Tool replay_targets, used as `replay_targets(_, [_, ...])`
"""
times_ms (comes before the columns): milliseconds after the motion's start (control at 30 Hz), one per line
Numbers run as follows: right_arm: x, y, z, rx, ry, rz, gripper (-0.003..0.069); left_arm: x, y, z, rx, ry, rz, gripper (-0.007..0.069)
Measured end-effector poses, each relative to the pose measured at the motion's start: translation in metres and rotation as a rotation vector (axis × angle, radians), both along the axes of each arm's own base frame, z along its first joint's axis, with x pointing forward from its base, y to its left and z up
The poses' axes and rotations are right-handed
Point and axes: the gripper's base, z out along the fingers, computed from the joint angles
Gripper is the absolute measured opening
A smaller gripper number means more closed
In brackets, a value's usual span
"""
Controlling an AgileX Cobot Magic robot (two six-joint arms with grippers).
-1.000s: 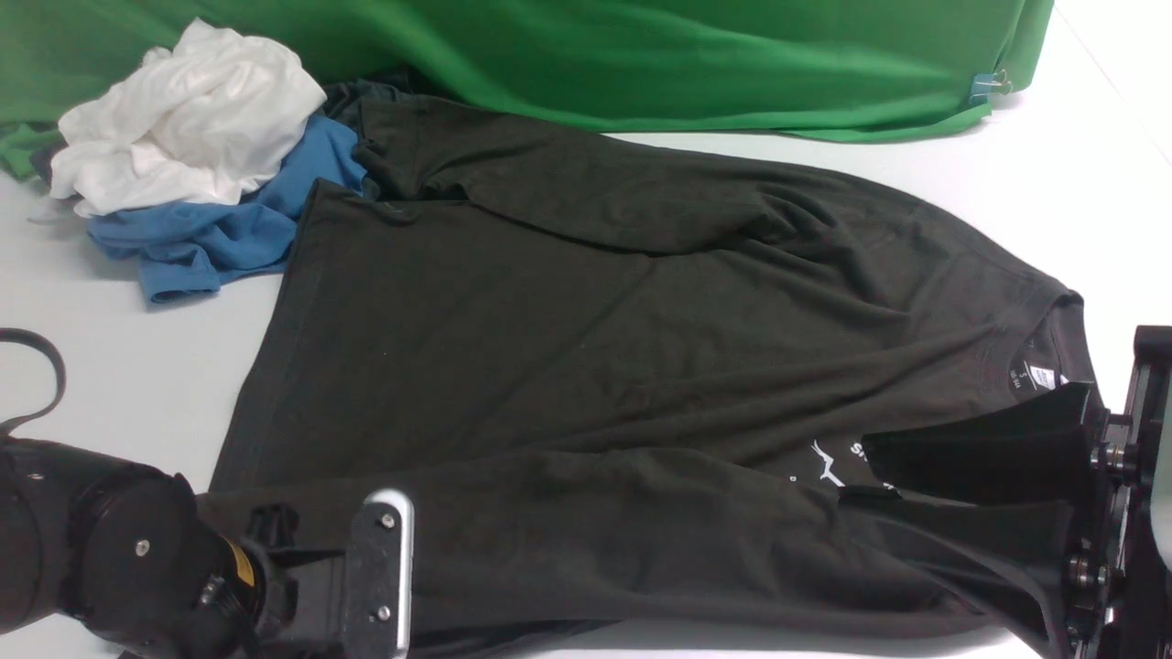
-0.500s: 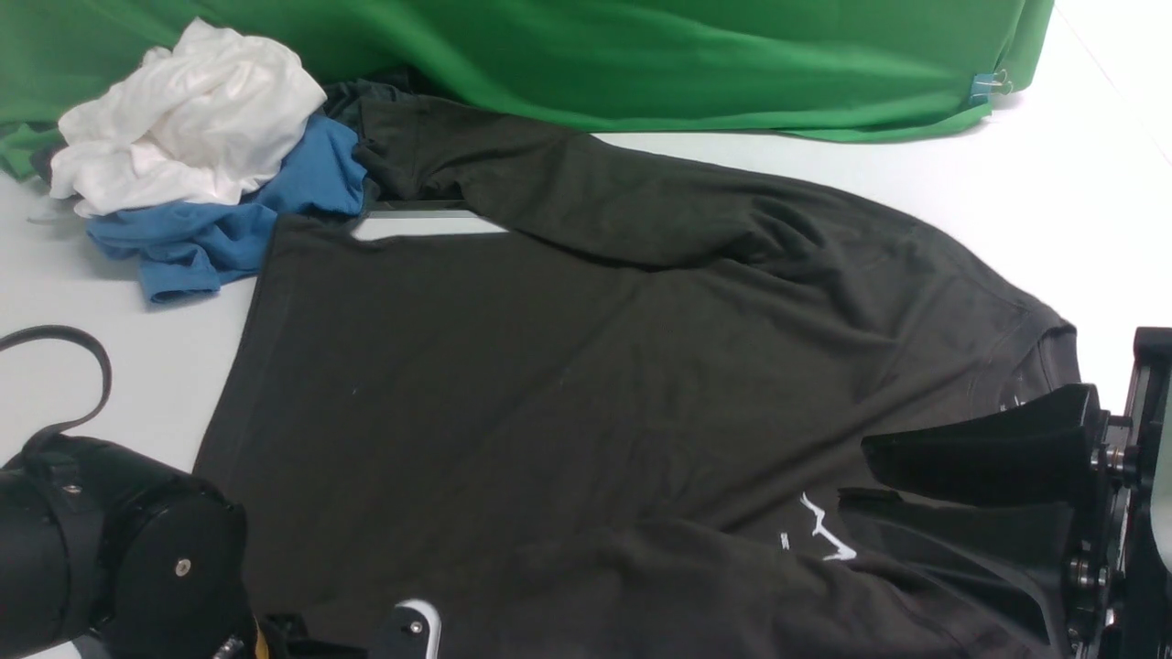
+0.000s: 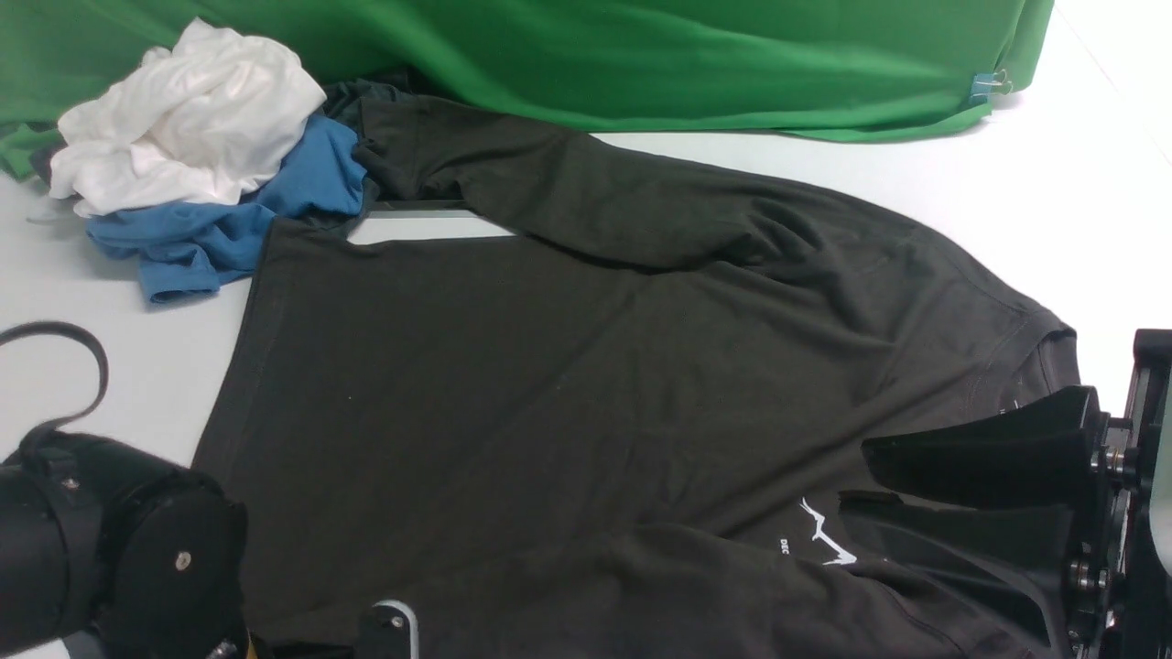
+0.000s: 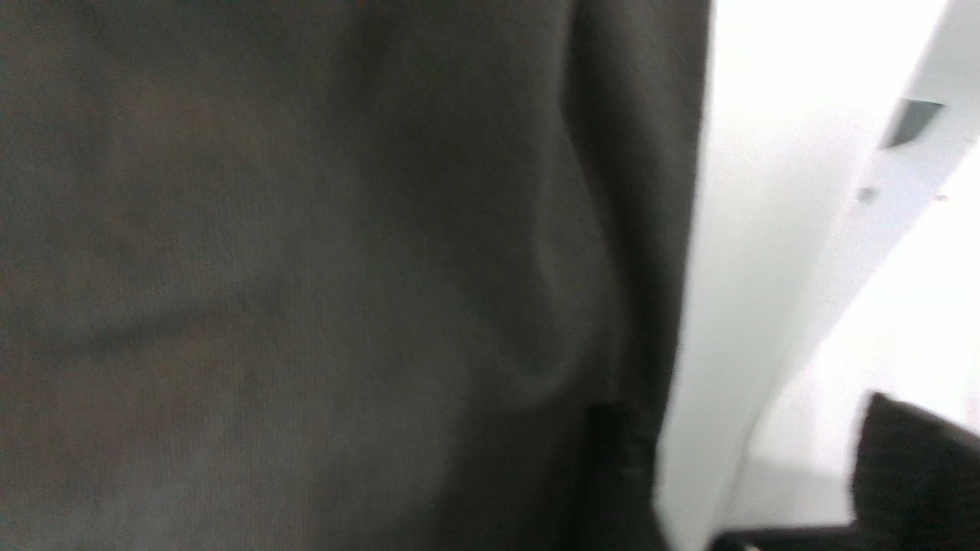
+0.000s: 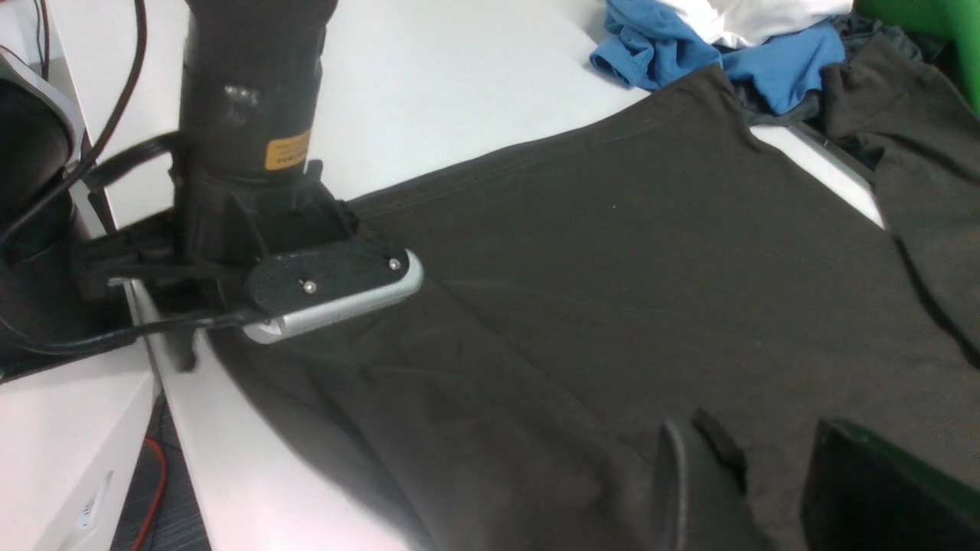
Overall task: Fold a long-sleeved shirt on a white desktop.
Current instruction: 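Grasp the left edge of the dark T-shirt lying flat on the table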
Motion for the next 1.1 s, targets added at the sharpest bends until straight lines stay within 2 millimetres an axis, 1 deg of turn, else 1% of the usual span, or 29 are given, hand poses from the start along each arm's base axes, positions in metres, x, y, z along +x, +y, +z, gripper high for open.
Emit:
replay_targets(33, [0.000,0.000,0.000,0.000,0.000,0.000,0.0237,0.000,0.000,0.001,0.000,-0.005,0.003,0.0463])
replay_targets(67, [0.000,0.000,0.000,0.000,0.000,0.000,0.0237,0.005,0.000,0.010,0.004,-0.048,0.028,0.0504])
replay_targets(100, [0.000,0.000,0.000,0.000,0.000,0.000,0.0237,0.008,0.000,0.016,0.015,-0.090,0.049,0.0515])
replay_targets(133, [0.000,0.000,0.000,0.000,0.000,0.000,0.0237,0.013,0.001,0.023,0.027,-0.129,0.059,0.0513])
replay_targets(167, [0.000,0.000,0.000,0.000,0.000,0.000,0.0237,0.018,0.004,0.028,0.052,-0.176,0.065,0.0493])
replay_targets(200, [0.000,0.000,0.000,0.000,0.000,0.000,0.0237,0.023,0.007,0.032,0.064,-0.206,0.069,0.0467])
replay_targets(233, [0.000,0.000,0.000,0.000,0.000,0.000,0.0237,0.028,0.011,0.035,0.072,-0.234,0.078,0.0423])
replay_targets(300, [0.000,0.000,0.000,0.000,0.000,0.000,0.0237,0.038,0.020,0.036,0.057,-0.268,0.092,0.0316])
replay_targets(333, [0.000,0.000,0.000,0.000,0.000,0.000,0.0237,0.045,0.027,0.034,0.039,-0.280,0.113,0.0249])
replay_targets(367, [0.000,0.000,0.000,0.000,0.000,0.000,0.0237,0.049,0.030,0.033,0.024,-0.281,0.119,0.0210])
replay_targets(433, [0.000,0.000,0.000,0.000,0.000,0.000,0.0237,0.061,0.044,0.027,0.007,-0.297,0.170,0.0136])
replay_targets(467, [0.000,0.000,0.000,0.000,0.000,0.000,0.0237,0.062,0.045,0.026,0.006,-0.300,0.174,0.0131])
replay_targets(500, [0.000,0.000,0.000,-0.001,0.001,0.000,0.0237,0.071,0.056,0.022,0.000,-0.326,0.198,0.0108])
replay_targets(567, [0.000,0.000,0.000,-0.002,0.002,0.001,0.0237,0.075,0.062,0.019,-0.004,-0.342,0.197,0.0114])
replay_targets(633, [0.000,0.000,0.000,-0.004,0.004,0.001,0.0237,0.079,0.067,0.015,-0.011,-0.341,0.155,0.0158])
replay_targets(667, [0.000,0.000,0.000,-0.004,0.004,0.001,0.0237,0.079,0.067,0.015,-0.012,-0.341,0.148,0.0163])
replay_targets(800, [0.000,0.000,-0.001,-0.006,0.005,0.002,0.0237,0.083,0.067,0.007,-0.027,-0.323,0.086,0.0311])
replay_targets(833, [0.000,0.000,-0.001,-0.006,0.005,0.002,0.0237,0.083,0.067,0.006,-0.027,-0.323,0.085,0.0311])
replay_targets(900, [0.000,0.000,-0.001,-0.006,0.005,0.002,0.0237,0.087,0.067,0.000,-0.025,-0.314,0.083,0.0363])
replay_targets(1033, [0.000,0.000,-0.001,-0.006,0.005,0.002,0.0237,0.089,0.067,-0.009,-0.020,-0.281,0.083,0.0363])
replay_targets(1100, [0.000,0.000,-0.001,-0.005,0.006,0.002,0.0237,0.090,0.067,-0.013,-0.018,-0.258,0.083,0.0345])
